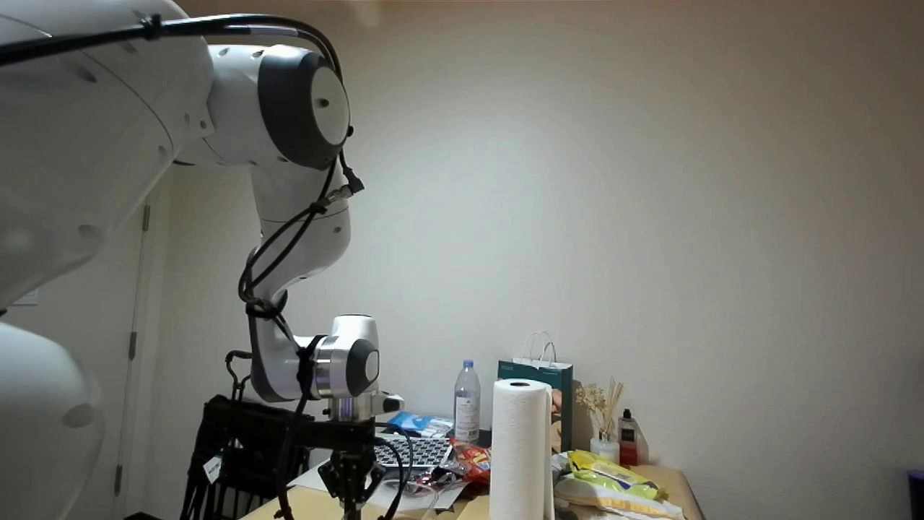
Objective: Move the clear bowl on the left to the left and the bowl on the right to the right
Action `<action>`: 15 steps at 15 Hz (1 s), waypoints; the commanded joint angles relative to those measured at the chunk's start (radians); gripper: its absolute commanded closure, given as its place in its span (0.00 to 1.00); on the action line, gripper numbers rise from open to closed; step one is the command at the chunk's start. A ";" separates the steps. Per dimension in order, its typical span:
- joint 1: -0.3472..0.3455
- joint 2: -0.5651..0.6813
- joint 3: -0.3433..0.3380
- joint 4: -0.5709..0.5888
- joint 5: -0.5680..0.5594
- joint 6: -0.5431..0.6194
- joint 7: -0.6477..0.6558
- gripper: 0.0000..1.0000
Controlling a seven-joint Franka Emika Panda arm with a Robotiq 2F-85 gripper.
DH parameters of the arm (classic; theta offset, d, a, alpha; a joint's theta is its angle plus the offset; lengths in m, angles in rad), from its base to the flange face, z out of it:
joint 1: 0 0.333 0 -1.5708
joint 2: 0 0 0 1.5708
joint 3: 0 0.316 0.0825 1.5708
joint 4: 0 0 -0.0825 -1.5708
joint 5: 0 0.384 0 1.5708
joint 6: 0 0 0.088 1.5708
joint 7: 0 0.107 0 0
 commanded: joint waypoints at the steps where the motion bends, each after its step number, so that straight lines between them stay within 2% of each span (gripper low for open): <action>1: 0.047 -0.015 0.034 0.058 -0.012 -0.076 -0.034 0.98; 3: 0.085 -0.002 0.056 0.104 -0.022 -0.141 -0.032 0.98; 7: 0.169 0.041 0.073 0.188 -0.044 -0.344 0.027 0.98; 10: 0.226 0.083 0.042 0.237 -0.069 -0.485 0.170 0.98; 13: 0.262 0.133 0.019 0.283 -0.125 -0.512 0.272 0.98; 14: 0.255 0.148 0.021 0.301 -0.116 -0.520 0.279 0.98; 15: 0.240 0.110 0.042 0.265 -0.103 -0.491 0.240 0.92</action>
